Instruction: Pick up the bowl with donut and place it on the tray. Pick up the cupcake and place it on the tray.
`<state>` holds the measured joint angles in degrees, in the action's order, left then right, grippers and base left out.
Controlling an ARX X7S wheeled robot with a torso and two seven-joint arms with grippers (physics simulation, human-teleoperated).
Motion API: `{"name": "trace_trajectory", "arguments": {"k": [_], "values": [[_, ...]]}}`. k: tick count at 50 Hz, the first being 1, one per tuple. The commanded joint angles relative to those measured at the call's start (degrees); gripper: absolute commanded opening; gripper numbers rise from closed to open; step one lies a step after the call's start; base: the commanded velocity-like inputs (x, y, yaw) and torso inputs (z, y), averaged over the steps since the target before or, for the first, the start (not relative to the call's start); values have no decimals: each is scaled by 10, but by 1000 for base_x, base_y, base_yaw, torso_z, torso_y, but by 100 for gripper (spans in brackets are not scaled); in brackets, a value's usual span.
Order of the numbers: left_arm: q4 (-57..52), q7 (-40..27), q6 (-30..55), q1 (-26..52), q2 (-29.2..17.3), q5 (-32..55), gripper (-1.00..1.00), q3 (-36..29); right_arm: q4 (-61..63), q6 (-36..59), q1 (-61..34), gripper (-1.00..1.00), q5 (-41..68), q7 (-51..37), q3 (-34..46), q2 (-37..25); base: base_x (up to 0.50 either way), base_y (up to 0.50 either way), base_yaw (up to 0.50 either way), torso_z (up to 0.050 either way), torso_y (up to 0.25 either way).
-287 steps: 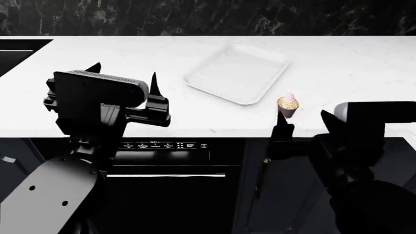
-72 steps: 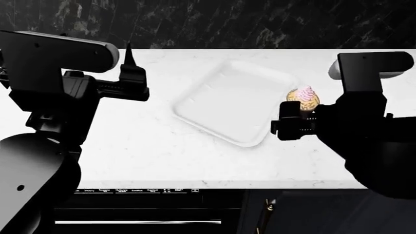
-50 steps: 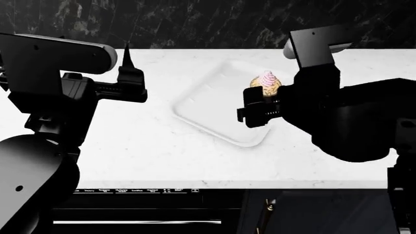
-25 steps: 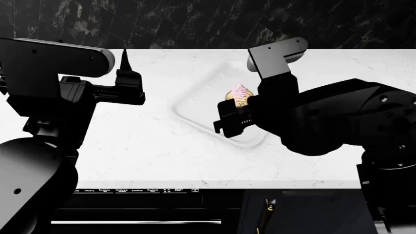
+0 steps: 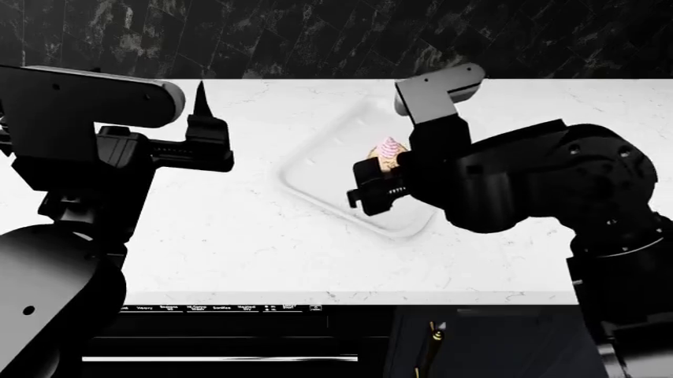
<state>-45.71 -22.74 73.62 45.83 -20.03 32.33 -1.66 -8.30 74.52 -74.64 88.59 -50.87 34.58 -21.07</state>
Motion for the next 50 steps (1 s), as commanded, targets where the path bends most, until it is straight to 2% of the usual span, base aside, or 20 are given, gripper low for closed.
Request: {"name": "trace_trajectory", "arguments": {"k": [1, 14, 30, 50], "values": [[1, -2, -2, -1, -2, 3, 100, 0, -36, -3, -7, -100, -40, 51, 28, 9, 0, 0, 0, 0, 0], [7, -4, -13, -6, -4, 3, 100, -3, -104, -46, -22, -100, -97, 115, 50, 13, 0, 0, 0, 0, 0], [11, -6, -22, -11, -7, 5, 100, -5, -147, -53, -24, -100, -128, 170, 90, 25, 0, 0, 0, 0, 0], [10, -10, -28, -17, -11, 9, 100, -3, -179, -68, -20, -100, -145, 184, 104, 27, 0, 0, 0, 0, 0]]}}
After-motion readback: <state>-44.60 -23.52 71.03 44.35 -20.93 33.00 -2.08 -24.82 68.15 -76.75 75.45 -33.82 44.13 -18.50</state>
